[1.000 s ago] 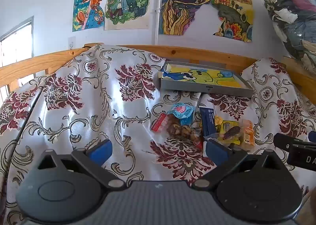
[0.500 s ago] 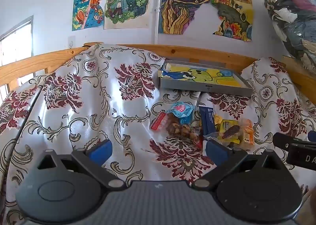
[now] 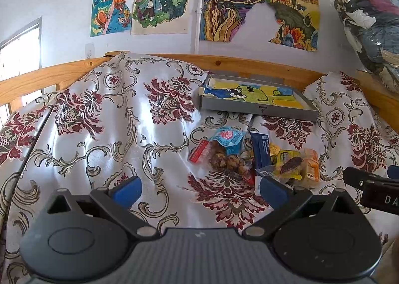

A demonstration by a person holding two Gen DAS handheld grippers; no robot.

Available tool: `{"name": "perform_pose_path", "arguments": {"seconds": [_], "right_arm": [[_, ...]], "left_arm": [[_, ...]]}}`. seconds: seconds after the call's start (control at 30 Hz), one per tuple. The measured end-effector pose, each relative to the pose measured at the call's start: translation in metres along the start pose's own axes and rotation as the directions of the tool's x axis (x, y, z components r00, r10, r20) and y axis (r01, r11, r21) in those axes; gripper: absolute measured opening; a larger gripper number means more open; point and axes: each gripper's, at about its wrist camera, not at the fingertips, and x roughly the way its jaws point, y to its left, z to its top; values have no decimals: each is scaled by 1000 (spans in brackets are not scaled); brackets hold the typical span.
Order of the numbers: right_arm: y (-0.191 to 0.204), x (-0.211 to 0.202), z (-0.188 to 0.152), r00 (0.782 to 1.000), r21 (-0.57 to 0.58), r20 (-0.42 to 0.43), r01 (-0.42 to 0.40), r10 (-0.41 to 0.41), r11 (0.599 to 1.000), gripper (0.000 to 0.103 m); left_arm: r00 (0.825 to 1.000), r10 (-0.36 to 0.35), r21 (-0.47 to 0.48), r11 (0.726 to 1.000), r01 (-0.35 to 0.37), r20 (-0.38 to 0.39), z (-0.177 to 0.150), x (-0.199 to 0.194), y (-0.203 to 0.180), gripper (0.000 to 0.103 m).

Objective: Organize snacks

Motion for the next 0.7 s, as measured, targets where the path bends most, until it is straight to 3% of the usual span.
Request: {"name": "perform_pose_path", "arguments": {"seconds": [0.7], "right_arm": [[-11, 13, 10, 998, 64, -64, -7, 11, 998, 102]], "left_arm": [[997, -1, -3, 1000, 1, -74, -5, 22, -4, 102]]}}
